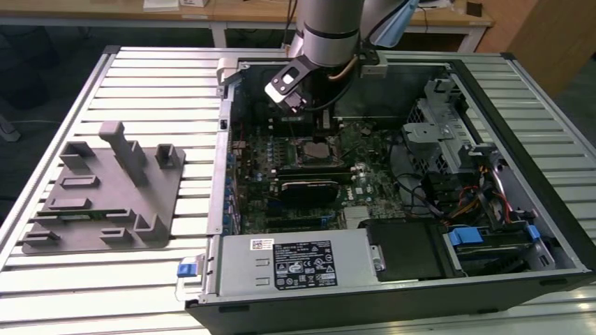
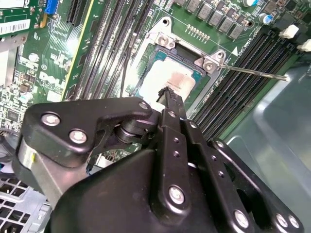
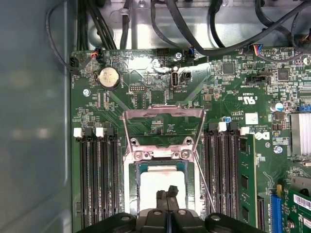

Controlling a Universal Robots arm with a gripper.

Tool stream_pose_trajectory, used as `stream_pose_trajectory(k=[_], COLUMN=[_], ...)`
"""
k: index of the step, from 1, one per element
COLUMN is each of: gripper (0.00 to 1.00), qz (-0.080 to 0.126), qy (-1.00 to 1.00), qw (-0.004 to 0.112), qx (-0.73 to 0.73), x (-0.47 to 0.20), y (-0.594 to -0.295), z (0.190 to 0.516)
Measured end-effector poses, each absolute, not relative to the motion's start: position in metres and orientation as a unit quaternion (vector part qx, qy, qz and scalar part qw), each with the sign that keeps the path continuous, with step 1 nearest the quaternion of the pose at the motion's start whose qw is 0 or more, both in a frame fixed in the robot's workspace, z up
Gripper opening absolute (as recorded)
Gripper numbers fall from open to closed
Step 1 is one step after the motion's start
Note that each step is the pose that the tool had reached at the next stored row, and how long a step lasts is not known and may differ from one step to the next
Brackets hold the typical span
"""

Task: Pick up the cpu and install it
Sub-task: 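Place the cpu into insertion slot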

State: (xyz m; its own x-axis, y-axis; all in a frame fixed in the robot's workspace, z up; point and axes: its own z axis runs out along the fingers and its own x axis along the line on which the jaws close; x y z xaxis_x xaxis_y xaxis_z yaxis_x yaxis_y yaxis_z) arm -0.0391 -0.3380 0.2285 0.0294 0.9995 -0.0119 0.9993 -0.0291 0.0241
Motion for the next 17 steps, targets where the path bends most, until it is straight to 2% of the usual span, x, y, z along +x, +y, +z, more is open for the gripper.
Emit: stream_pose_trajectory(k=[17], gripper=[0.11], qz=[0.004], qy=[0.697], qw=[0.013], qx=[0.717], x=[-0.0379], y=[-0.3380], z=[0.2276])
